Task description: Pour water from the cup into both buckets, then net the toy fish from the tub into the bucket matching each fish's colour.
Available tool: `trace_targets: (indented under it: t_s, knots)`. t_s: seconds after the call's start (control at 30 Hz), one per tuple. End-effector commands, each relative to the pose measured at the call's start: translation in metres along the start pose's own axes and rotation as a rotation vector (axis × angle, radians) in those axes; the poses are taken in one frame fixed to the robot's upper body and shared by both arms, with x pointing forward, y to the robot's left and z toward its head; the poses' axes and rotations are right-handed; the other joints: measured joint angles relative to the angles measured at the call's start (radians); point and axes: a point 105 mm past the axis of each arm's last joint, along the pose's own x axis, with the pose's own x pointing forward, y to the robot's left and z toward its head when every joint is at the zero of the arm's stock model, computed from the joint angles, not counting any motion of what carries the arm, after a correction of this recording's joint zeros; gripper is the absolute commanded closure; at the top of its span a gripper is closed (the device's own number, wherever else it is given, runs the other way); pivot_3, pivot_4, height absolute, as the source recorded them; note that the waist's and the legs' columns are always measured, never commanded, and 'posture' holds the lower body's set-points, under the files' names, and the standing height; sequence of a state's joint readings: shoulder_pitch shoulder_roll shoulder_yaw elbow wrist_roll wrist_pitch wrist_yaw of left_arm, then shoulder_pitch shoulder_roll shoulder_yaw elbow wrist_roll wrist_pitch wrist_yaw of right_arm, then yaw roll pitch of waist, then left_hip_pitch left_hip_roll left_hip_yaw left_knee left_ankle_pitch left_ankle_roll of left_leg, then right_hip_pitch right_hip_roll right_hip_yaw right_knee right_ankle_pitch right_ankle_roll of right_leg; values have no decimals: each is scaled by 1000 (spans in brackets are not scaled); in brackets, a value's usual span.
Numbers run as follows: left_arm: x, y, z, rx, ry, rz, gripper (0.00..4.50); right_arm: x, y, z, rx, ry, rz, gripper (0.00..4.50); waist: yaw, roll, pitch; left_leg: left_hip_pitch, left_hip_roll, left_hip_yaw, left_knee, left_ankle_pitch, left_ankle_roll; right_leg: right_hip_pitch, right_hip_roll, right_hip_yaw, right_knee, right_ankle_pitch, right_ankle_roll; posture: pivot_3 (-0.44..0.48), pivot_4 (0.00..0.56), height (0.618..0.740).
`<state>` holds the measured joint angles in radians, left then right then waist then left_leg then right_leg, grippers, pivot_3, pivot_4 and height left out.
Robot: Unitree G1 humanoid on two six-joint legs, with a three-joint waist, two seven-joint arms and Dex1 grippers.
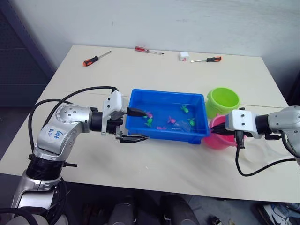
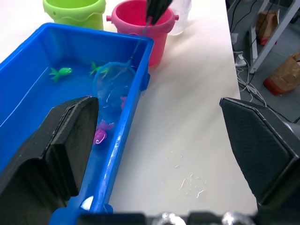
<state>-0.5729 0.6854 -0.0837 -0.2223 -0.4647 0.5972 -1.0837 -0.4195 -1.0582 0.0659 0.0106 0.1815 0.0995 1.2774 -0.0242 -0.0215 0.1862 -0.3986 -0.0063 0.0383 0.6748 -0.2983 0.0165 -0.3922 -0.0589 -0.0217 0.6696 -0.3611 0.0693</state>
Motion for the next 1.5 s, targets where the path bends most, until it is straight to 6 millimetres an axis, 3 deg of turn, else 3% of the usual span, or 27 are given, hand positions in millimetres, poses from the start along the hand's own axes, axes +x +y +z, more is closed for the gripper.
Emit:
trace_targets:
  t_s: [0.03,0.33,0.7,0.93,1.2,1.5]
  knots:
    - [-4,2,-5,-2,-14,5,48,-6,2,10,133,-106,7,4500,-3,0,0,0,0,0,0,0,0,0,0,0,0,0,0,0,150,740]
    - [-9,2,-8,-12,-25,10,48,-6,2,-8,233,-97,-52,4500,-1,0,0,0,0,0,0,0,0,0,0,0,0,0,0,0,150,740]
    - [-10,3,-7,-6,-22,11,48,5,-15,-8,-146,60,-136,4500,-3,0,0,0,0,0,0,0,0,0,0,0,0,0,0,0,150,740]
    - [-10,3,-7,-6,-23,16,48,14,-10,1,-294,58,-101,4500,-2,0,0,0,0,0,0,0,0,0,0,0,0,0,0,0,150,740]
    - [-12,4,-7,-8,-27,30,48,17,-2,24,-101,-101,-58,4500,-2,0,0,0,0,0,1,0,0,0,0,0,2,0,0,0,150,740]
    - [-16,7,-10,-20,-27,52,48,6,-3,20,187,-191,-58,4500,-2,0,0,0,0,0,0,0,0,0,0,0,2,0,0,0,150,740]
